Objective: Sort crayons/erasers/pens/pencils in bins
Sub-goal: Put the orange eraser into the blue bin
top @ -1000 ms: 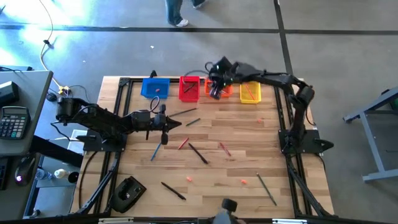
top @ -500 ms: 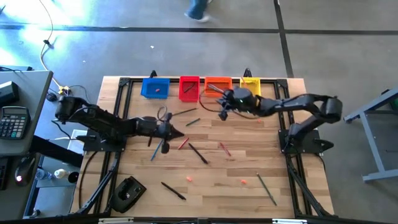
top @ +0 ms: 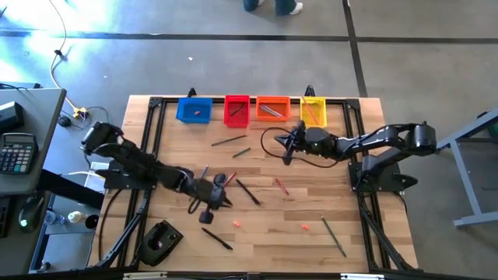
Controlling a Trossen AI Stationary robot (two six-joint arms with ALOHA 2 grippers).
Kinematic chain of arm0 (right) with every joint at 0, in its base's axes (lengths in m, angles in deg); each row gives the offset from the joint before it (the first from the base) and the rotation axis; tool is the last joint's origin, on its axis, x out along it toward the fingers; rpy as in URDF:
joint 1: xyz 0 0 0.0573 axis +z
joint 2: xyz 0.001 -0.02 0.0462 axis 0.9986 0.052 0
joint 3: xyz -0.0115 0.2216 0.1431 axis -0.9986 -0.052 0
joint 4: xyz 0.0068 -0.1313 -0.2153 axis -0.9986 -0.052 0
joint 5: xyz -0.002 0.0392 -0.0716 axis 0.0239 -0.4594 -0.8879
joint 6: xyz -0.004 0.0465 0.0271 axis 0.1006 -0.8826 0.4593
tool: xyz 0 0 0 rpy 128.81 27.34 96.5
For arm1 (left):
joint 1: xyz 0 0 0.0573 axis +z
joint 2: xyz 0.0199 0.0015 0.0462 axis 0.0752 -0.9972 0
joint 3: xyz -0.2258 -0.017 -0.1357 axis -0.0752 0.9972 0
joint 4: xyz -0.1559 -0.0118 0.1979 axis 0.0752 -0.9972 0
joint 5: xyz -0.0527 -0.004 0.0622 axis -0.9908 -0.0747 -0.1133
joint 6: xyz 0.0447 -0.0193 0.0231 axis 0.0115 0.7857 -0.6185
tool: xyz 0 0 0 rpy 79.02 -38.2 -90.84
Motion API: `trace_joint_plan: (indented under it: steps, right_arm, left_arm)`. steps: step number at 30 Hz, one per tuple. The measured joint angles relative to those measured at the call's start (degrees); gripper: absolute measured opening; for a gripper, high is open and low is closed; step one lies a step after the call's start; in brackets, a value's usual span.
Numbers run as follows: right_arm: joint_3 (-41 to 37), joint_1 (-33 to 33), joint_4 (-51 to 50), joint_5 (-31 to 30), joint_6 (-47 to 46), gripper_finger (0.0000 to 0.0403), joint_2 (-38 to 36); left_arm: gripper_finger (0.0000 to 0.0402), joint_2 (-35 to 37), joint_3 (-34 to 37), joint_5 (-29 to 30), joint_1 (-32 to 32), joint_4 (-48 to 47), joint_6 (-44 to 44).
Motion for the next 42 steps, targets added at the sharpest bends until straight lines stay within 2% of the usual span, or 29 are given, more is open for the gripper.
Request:
trace_joint_plan:
  steps: [11,19,28,34,37,42]
  right_arm:
    - [0.0,7.86,-0.45,-8.71,-1.1,0.0,0.02]
    - [0.0,12.65,-0.4,-13.4,-2.12,0.0,0.04]
    - [0.0,16.05,-0.56,-16.54,-3.16,0.0,0.05]
    - [0.01,16.9,-1.07,-17.33,-3.02,0.0,0.07]
    - [0.01,17.14,-1.8,-17.33,-3.0,0.0,0.07]
    - [0.02,17.29,-2.1,-17.32,-2.68,0.0,0.07]
  left_arm:
    - [0.0093,-11.9,-7.83,-0.9,-6.34,-0.23,0.04]
    - [0.0101,-16.13,-9.6,4.82,-7.13,0.4,-0.41]
    - [0.0082,-17.51,-9.6,4.11,-7.12,1.74,-2.65]
    - [0.0033,-17.49,-9.62,4.17,-7.15,1.41,-3.64]
    - [0.0009,-16.7,-9.57,6.43,-6.84,0.45,-3.58]
    - [0.0007,-11.92,-9.54,11.22,-3.7,-5.16,-1.9]
